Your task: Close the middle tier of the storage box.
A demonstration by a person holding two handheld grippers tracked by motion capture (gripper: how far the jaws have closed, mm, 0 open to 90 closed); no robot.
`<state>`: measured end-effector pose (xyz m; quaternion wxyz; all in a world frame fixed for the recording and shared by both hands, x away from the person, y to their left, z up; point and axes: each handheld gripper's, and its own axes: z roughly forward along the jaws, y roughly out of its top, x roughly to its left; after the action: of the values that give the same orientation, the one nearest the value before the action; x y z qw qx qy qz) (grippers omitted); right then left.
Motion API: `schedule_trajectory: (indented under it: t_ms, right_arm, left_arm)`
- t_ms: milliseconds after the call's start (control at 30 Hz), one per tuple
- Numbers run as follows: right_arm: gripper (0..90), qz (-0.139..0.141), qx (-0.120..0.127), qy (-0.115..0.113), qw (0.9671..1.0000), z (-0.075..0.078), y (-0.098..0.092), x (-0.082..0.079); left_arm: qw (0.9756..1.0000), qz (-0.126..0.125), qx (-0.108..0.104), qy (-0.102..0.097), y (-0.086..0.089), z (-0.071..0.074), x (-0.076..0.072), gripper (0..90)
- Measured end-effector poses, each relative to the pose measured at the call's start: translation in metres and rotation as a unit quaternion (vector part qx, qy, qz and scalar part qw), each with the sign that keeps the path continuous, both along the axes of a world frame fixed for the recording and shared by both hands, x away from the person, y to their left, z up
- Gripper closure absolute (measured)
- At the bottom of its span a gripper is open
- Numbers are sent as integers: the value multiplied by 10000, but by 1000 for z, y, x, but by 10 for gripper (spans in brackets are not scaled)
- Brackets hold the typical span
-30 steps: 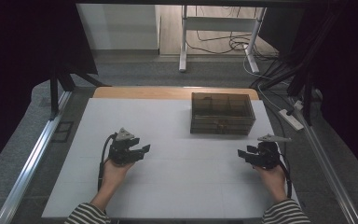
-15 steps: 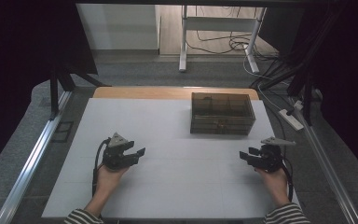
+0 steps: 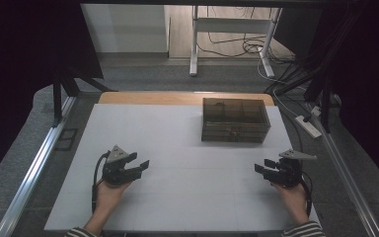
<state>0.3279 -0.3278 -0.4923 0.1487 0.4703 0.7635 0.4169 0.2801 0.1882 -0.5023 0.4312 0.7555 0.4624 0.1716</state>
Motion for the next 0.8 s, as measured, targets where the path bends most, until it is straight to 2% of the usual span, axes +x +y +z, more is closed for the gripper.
schedule_trajectory:
  t_ms: [233,533,800]
  right_arm:
    - [460,21,53,-51,10000,1,0,-3]
    - [446,78,114,-77,9999,1,1,-11]
    - [443,101,240,-196,9995,3,0,-21]
  left_arm:
    - [9999,-32,25,-134,-1,0,-9,389]
    - [9996,-45,-62,-254,3,0,-18,371]
    - [9992,-59,-102,-382,6,-2,-27,362]
